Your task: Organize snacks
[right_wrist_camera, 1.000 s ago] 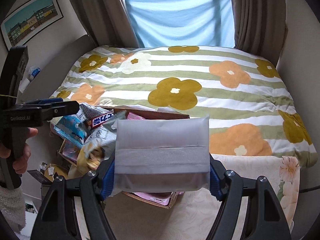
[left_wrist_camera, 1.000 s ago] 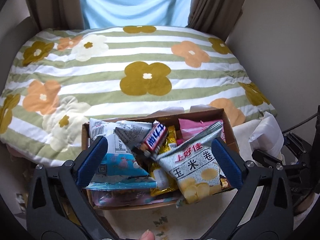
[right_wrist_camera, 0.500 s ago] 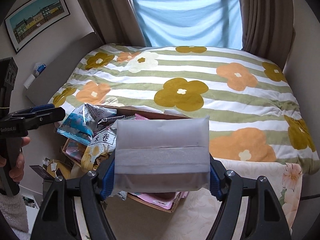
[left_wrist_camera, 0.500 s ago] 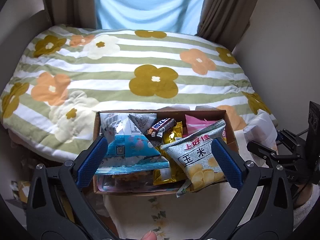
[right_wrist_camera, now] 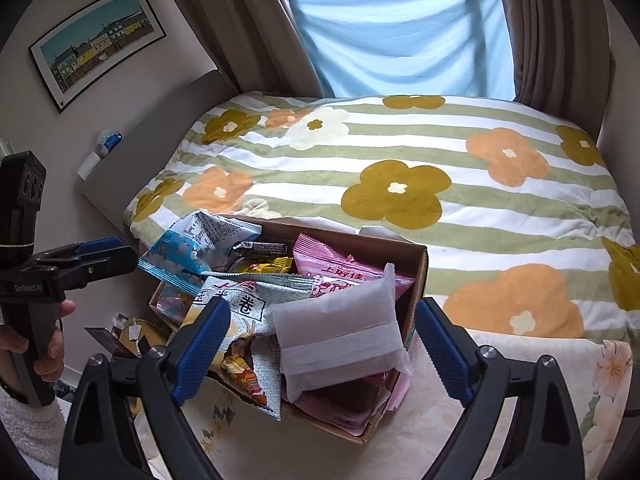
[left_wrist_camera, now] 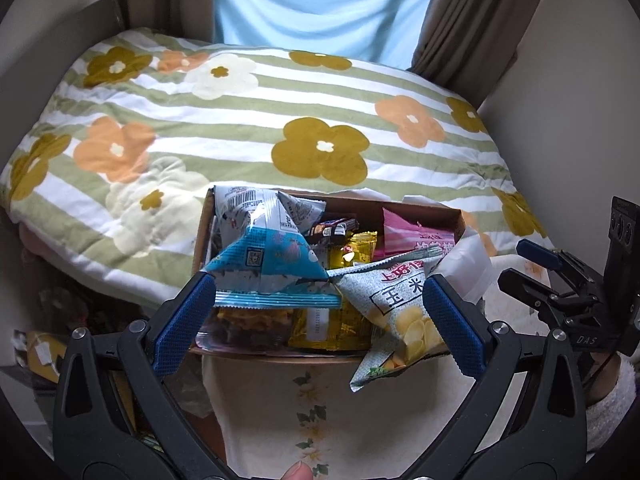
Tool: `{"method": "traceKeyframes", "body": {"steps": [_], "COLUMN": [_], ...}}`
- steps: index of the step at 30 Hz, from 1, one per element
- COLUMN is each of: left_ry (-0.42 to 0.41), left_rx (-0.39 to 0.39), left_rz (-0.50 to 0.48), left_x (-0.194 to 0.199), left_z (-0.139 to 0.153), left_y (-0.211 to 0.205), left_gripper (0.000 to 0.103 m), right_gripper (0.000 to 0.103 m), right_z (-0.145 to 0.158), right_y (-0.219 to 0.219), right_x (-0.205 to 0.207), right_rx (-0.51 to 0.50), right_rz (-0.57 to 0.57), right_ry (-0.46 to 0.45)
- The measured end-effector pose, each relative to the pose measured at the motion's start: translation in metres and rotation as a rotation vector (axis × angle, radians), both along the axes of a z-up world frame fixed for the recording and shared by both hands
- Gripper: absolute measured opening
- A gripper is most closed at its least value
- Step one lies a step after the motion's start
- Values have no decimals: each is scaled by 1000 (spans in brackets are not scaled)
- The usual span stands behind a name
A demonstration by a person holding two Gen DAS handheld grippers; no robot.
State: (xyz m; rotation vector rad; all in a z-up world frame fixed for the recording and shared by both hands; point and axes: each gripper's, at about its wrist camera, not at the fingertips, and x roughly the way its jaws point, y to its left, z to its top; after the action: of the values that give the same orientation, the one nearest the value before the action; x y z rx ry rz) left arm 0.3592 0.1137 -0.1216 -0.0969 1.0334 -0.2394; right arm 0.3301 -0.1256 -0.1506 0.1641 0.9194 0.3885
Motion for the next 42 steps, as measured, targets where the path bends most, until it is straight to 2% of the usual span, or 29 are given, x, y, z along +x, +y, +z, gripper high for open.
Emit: {"method": "traceKeyframes", "body": {"steps": [10, 20, 26, 33, 34, 35, 42], "left_ry": [-46, -127, -231, -401, -425, -445, -513], "left_rx": [0, 15, 40, 74, 75, 78, 98], "left_rz": [-22, -77, -50, 43, 53, 62, 69], "left_x": [-19, -60, -112, -191, -203, -215, -286], "left_z": [19, 47, 73, 107, 111, 114, 122], "left_y": [-4, -20, -39, -62, -65, -69, -92], "left_gripper": [103, 103, 103, 103, 103, 103, 103], "right_gripper": [92, 92, 92, 92, 94, 103, 103], "right_z": [24, 68, 100, 136, 139, 141, 144], "right_y": [4, 2, -7, -29, -32, -36, -56], "right_x": [-19, -66, -108, -176, -186, -197, -262], "right_rx": [-17, -57, -90, -149, -153, -156, -212], "right_rz": [-5, -103, -161, -252, -262, -271, -370], "right_ry": [-35, -118, -193, -320, -332, -344, -372]}}
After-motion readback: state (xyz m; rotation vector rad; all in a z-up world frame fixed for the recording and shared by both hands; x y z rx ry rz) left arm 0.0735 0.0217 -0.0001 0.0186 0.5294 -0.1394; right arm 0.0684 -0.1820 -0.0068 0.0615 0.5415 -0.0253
